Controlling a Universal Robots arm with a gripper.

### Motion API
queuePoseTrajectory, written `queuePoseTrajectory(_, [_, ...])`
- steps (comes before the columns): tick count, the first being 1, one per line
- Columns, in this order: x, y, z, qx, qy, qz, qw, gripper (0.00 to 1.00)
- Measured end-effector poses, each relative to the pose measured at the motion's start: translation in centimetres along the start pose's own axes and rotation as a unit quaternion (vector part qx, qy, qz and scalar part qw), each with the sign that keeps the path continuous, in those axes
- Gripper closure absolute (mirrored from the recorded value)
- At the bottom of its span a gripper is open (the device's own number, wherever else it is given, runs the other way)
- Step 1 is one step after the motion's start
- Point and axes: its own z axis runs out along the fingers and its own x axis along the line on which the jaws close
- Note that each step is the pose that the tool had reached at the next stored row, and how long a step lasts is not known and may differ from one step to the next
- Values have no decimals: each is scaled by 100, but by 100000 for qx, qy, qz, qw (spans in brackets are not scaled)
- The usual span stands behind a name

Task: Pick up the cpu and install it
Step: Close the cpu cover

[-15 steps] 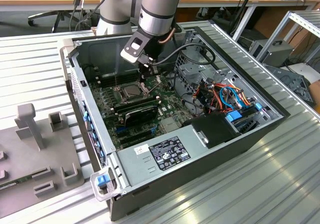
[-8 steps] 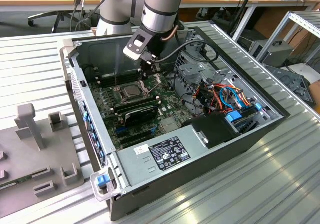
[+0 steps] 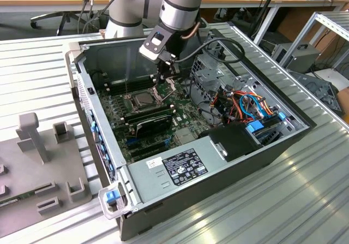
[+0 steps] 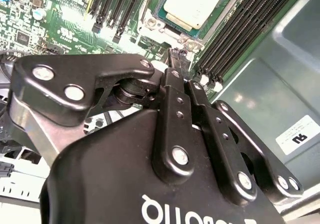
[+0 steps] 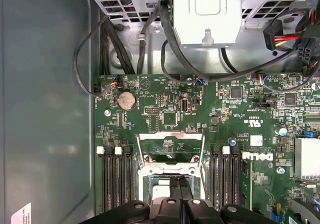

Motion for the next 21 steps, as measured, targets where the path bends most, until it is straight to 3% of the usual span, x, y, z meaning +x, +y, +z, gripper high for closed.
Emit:
queuePoseTrajectory(7, [2,33,-56,24,5,-1,100000,89])
queuePoseTrajectory(10, [3,86,-64,121,16,5,100000,89])
queuePoseTrajectory(18, [-3,403,-71,991,11,30,99995,89])
queuePoseTrajectory(21, [-5,574,-68,1562,4,42,99988,89])
